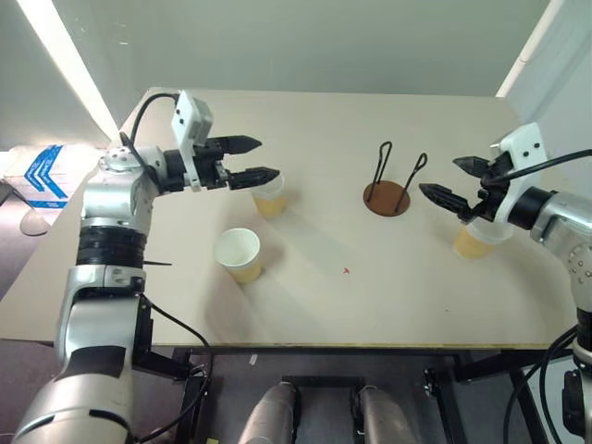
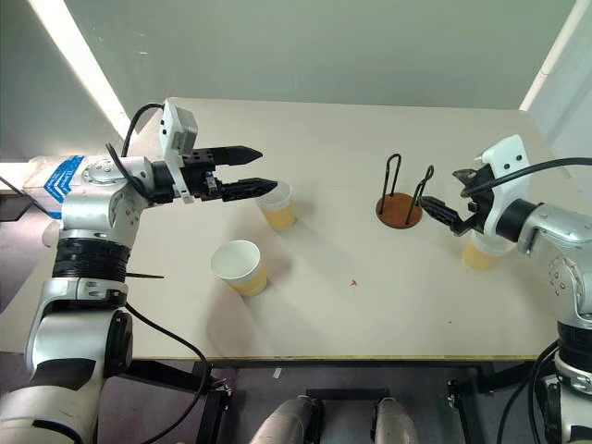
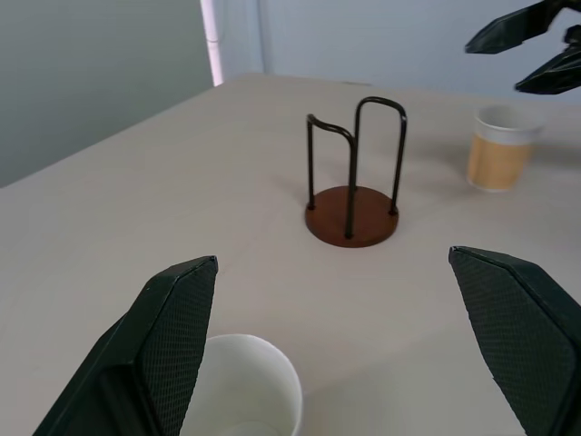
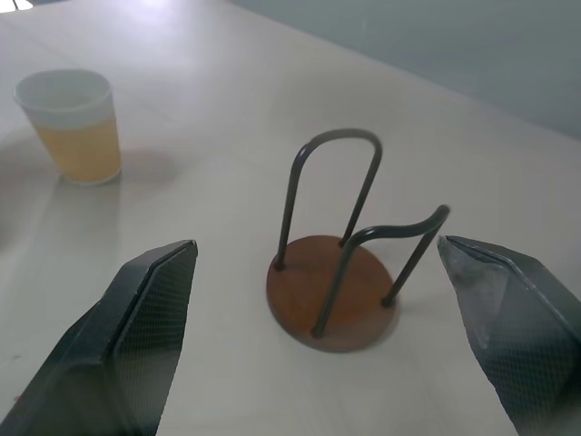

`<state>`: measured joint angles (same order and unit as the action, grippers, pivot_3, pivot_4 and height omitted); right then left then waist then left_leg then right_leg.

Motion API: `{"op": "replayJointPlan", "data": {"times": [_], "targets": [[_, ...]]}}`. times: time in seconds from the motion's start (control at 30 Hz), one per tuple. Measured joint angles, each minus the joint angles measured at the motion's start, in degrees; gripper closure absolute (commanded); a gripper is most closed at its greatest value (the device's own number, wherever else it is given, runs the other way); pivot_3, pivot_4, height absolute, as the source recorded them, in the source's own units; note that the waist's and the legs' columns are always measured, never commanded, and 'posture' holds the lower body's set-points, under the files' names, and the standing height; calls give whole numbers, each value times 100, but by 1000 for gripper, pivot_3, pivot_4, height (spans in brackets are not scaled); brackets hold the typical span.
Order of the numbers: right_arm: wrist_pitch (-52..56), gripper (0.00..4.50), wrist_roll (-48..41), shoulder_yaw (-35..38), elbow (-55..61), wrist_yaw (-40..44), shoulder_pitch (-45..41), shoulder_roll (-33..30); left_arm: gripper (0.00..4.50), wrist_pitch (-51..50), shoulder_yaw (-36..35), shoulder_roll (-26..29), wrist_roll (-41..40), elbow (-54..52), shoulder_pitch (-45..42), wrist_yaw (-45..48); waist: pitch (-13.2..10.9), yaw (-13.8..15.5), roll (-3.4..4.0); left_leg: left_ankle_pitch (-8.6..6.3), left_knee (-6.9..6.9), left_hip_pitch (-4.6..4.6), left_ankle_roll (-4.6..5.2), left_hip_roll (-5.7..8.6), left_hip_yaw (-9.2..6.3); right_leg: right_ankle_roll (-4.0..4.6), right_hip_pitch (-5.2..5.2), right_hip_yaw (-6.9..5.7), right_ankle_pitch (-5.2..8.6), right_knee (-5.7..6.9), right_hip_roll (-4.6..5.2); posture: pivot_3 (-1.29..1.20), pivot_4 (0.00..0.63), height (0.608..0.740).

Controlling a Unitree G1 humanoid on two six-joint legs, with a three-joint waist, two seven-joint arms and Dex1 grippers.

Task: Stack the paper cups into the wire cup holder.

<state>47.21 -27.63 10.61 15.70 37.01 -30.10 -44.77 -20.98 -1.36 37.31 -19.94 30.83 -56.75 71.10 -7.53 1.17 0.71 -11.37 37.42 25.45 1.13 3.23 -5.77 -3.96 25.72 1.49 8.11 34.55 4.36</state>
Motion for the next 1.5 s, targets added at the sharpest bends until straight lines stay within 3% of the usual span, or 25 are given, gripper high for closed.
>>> {"op": "replayJointPlan", "data": {"times": [0.4,0.87,1.47,1.5], "targets": [[17,26,160,-331,-670,56,-35,74,0,-42,38,29,28,-298,17,141,0,0,0,-1,17,11,4,0,1,-10,2,0,-6,-5,0,0,150,740],[-126,26,552,-813,-1844,117,-880,447,0,-157,117,25,33,-533,15,230,0,-3,0,0,38,37,8,0,0,-1,21,-1,-14,-1,0,0,150,740],[-1112,26,1346,-1145,-3572,181,-1771,1069,0,-205,135,7,36,-610,14,197,0,-2,1,-4,51,49,8,0,-2,4,32,-2,-26,5,0,0,150,740],[-1141,191,1373,-1145,-3601,179,-1782,1108,0,-207,136,7,37,-610,14,196,0,-2,1,-4,50,49,8,0,-2,5,33,-2,-26,5,0,0,150,740]]}}
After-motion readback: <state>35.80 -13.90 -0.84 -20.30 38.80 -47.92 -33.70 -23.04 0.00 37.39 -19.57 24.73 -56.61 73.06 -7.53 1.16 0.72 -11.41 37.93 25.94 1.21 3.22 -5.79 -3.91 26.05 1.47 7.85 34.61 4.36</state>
